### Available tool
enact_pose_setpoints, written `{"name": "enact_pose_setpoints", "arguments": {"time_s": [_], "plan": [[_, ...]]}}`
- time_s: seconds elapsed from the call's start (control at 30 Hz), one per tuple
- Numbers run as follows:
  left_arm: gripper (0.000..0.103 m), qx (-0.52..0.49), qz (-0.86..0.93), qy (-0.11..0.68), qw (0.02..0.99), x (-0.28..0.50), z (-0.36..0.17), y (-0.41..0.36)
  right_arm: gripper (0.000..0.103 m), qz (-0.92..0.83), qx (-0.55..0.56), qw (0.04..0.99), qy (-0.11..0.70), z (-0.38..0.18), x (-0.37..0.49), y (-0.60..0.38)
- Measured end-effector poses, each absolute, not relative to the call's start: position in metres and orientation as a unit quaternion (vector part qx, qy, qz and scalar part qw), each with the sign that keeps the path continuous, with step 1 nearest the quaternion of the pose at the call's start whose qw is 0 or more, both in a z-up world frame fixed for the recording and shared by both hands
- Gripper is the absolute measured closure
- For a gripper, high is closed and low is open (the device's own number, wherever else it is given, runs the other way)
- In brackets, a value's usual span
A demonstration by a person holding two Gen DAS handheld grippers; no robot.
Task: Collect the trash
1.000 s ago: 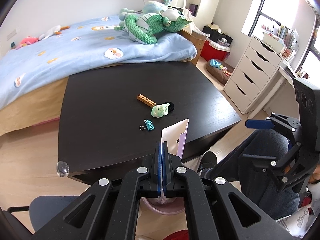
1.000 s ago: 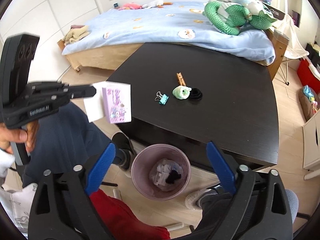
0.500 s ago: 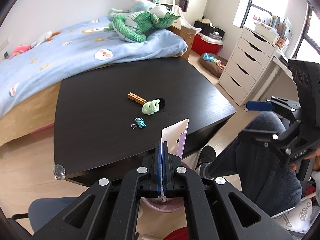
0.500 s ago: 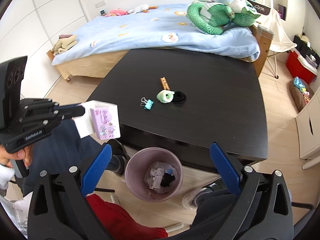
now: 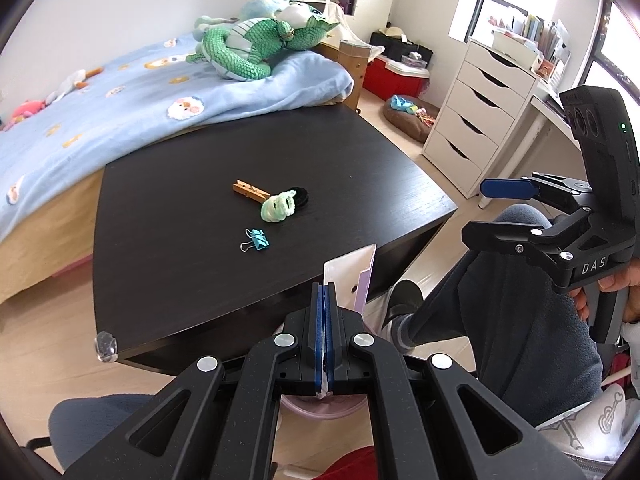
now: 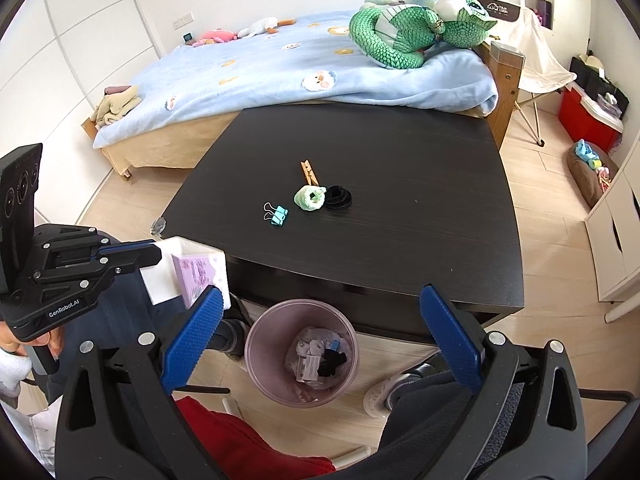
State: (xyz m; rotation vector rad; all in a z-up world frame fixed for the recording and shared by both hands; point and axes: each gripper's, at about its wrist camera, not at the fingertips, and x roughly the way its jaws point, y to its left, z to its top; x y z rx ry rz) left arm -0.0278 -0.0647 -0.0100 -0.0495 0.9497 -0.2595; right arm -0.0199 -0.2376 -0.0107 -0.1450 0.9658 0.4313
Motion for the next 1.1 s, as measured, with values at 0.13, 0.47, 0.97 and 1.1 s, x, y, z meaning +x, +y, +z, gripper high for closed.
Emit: {"name": "enact_pose_setpoints", "arguments": {"time_s": [0.13, 0.47, 0.97, 1.1], "plan": [[0.060, -0.028, -0.123, 0.462, 0.878, -0.025, -0.014, -0.063, 0.006, 0.206, -0.068, 0.861, 0.460, -0.010, -0.020, -0.238], [0.008, -0.039, -0.089, 0.449, 0.888, -0.023, -0.016, -0.051, 0.004, 0.208, -0.069, 0.859, 0.463, -0.015, -0.020, -0.235], [0.008, -0.060, -0.070, 0.454, 0.886, -0.018, -0.020, -0.039, 0.003, 0.205, -0.069, 0.858, 0.466, -0.018, -0.013, -0.232], [0.008, -0.064, -0.065, 0.454, 0.886, -0.011, -0.025, -0.034, 0.003, 0.208, -0.067, 0.858, 0.465, -0.019, -0.006, -0.230]]}}
